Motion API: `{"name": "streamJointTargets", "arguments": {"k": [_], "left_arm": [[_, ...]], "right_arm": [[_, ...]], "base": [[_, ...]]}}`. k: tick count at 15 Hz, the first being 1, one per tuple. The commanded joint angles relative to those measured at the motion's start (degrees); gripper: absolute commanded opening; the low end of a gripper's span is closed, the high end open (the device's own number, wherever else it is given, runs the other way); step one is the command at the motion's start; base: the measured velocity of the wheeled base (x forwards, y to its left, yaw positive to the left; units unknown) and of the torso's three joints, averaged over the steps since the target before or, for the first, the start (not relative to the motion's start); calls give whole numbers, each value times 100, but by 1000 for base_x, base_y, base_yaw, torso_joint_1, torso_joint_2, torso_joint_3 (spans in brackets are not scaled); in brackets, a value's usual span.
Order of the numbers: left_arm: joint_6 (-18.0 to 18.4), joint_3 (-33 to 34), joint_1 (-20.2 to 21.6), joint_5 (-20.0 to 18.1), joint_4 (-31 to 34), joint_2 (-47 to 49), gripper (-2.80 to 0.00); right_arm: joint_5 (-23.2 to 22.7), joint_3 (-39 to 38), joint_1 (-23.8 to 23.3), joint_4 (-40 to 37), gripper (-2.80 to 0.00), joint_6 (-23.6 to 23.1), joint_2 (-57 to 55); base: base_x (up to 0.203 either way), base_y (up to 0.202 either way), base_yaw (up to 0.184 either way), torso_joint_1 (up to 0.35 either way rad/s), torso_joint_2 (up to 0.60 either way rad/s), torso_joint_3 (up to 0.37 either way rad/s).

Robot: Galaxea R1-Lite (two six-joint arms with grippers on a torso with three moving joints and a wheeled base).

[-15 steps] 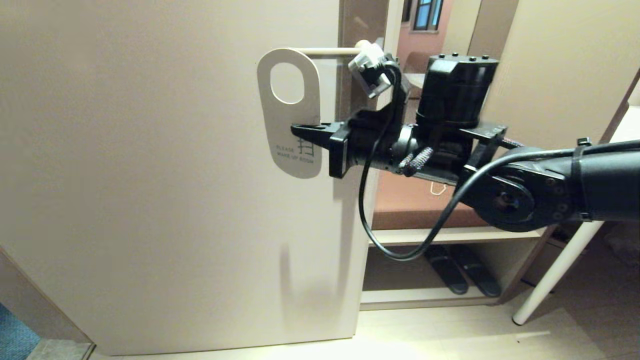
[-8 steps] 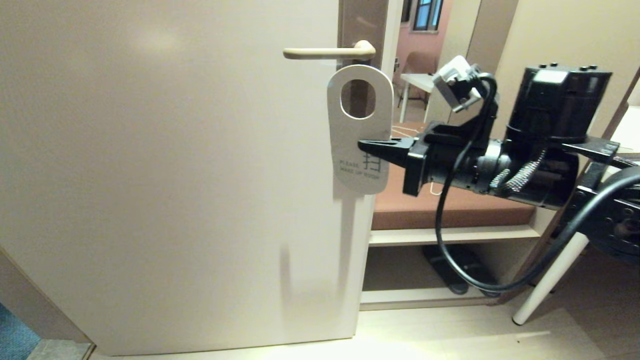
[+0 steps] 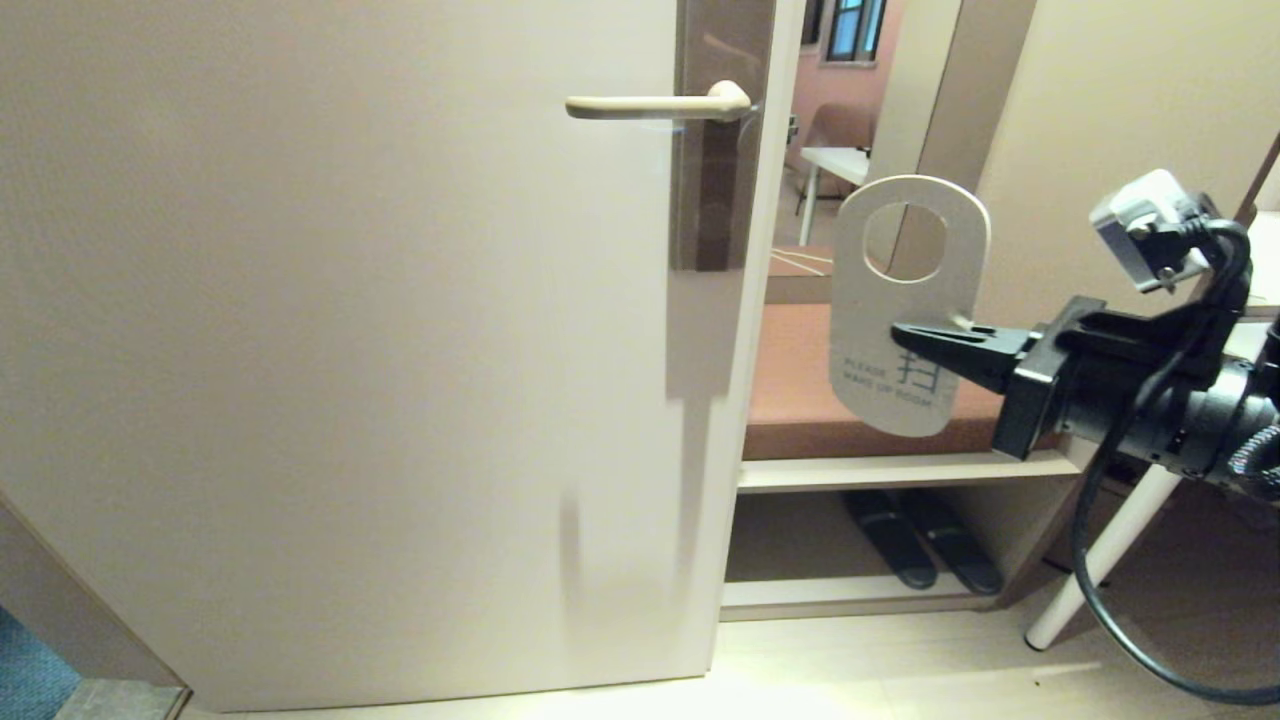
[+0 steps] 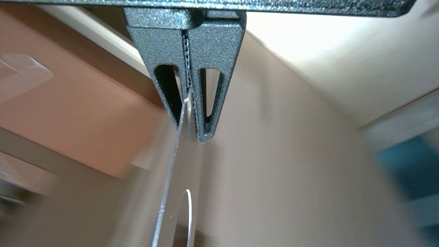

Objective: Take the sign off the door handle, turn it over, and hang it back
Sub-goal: Hand it to the other hand

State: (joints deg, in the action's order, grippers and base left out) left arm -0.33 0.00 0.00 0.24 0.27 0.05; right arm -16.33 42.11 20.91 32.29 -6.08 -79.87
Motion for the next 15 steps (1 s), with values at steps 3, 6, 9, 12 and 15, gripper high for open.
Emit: {"name": "streamJointTargets", "arguments": {"k": [3,6,9,12,15], "left_arm": [[-2,0,0,-6,0,4,-280],[-2,0,0,-6,0,4,-280],[-2,0,0,3,0,4,-280],[-2,0,0,3,0,4,-280],[-2,0,0,3,0,4,-280]], "right_arm": [[774,-565,-972,18,-280,-47,989],[793,-1249,-1611,-32,-280,-69,1751],[538,-2149,-2233,-173,-280,-75,2800],[-209,-2805,-2790,-485,-280,-67,3912],[-455,-3255,-2851,-848,-280,-25,4858]], "base": [[0,0,0,0,0,0],[0,0,0,0,0,0],[0,0,0,0,0,0],[0,0,0,0,0,0],[0,0,0,0,0,0]]}}
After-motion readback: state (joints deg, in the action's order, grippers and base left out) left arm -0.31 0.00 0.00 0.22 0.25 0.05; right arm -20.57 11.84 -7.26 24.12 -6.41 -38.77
